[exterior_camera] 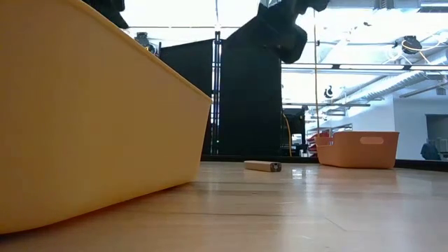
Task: Sort blocks
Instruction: Put the brown block into the blue bin
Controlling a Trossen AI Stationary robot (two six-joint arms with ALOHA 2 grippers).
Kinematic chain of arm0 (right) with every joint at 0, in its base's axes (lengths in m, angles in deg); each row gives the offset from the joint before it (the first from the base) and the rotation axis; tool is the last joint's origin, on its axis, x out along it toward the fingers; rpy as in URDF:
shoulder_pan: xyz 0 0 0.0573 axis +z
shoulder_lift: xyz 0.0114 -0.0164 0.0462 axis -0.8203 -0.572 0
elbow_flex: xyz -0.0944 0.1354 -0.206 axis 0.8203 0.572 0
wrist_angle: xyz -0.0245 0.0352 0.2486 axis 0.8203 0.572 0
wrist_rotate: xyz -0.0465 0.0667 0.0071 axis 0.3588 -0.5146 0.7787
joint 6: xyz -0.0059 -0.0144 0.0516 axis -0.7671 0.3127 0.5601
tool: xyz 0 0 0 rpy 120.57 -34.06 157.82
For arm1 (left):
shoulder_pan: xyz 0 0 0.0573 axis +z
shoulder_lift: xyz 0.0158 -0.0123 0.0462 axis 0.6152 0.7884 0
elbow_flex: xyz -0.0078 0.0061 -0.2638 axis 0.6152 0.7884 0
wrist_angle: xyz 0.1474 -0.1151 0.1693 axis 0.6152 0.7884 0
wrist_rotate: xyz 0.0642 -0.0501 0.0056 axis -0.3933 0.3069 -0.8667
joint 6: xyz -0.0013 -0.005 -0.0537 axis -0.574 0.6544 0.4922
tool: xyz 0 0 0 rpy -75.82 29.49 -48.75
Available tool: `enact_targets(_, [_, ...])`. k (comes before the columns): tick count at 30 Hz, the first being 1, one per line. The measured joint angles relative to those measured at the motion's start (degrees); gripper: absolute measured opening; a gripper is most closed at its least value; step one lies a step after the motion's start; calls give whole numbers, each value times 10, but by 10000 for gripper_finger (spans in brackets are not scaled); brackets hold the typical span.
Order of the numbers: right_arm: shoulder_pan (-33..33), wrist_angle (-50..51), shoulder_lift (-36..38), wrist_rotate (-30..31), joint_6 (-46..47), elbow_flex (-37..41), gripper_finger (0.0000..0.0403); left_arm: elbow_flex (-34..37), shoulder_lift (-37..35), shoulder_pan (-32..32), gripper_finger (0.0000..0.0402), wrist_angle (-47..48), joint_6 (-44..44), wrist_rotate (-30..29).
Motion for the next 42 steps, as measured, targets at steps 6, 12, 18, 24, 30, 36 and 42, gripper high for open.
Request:
enact_targets(6, [8, -5, -4, 3, 8, 0, 240, 1, 19, -224, 269, -5, 72, -85])
enact_targets(12, [7, -20, -13, 4, 7, 0, 240, 2, 91, -422, 269, -3, 158, -129])
enact_targets(18, [9, -6, -15, -1, -31, 0, 240, 2, 169, -614, 269, 25, 328, -186])
enact_targets(24, [11, -4, -15, 5, -73, 0, 240, 2, 296, -746, 269, 10, 373, -228])
enact_targets(30, [11, -4, -15, 19, -89, 0, 240, 2, 381, -777, 269, -24, 457, -174])
enact_targets(36, [11, -3, -15, 19, -98, 0, 240, 1, 413, -803, 269, -103, 476, -216])
enact_targets(42, [11, 1, -15, 19, -98, 0, 240, 1, 450, -826, 269, -111, 528, -222])
